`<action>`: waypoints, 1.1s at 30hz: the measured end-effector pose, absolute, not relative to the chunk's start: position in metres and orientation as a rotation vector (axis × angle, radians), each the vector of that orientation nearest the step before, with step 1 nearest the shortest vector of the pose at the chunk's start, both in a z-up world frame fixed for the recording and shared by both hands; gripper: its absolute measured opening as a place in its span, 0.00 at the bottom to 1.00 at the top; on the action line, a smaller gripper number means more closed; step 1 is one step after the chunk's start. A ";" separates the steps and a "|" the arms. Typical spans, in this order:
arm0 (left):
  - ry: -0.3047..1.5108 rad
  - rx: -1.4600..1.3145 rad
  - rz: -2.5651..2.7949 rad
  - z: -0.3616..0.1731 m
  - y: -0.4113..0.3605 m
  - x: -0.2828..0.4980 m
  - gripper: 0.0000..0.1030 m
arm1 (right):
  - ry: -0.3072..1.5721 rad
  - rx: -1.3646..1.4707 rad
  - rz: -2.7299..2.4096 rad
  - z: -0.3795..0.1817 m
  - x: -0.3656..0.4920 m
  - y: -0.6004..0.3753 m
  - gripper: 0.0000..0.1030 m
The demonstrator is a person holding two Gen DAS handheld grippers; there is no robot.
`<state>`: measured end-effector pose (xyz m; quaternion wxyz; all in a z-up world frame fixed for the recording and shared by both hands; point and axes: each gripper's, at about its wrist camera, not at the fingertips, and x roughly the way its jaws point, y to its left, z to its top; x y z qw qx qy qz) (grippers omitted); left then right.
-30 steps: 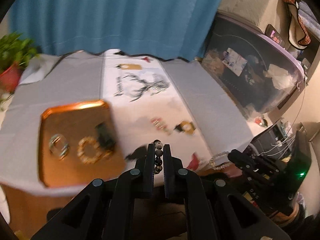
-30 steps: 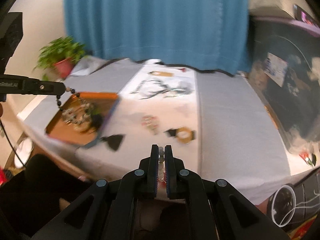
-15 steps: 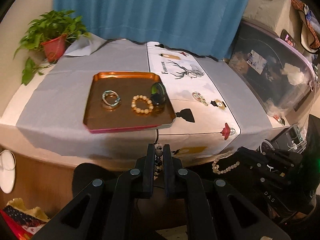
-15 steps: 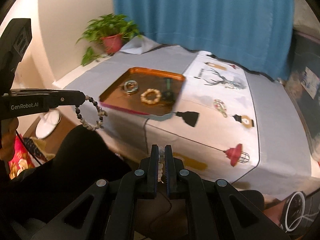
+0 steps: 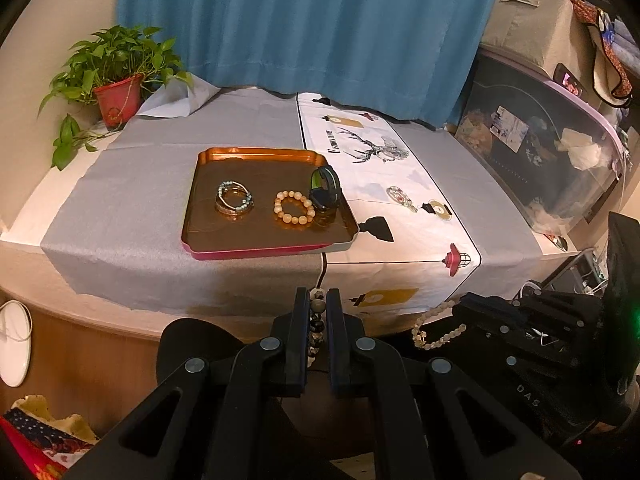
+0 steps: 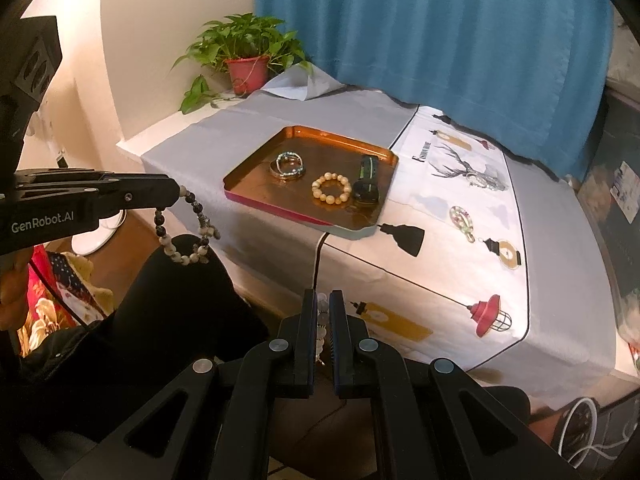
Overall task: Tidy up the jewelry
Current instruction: 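Carry the black-and-white bracelet in the left tool while the right tool carries the pearl bracelet to the tray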
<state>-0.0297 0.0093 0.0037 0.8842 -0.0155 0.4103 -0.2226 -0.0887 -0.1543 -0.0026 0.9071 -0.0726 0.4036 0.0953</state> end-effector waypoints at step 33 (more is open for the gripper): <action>0.855 -0.095 -0.415 -0.003 0.026 0.113 0.05 | 0.819 -0.103 0.246 -0.013 0.072 -0.134 0.06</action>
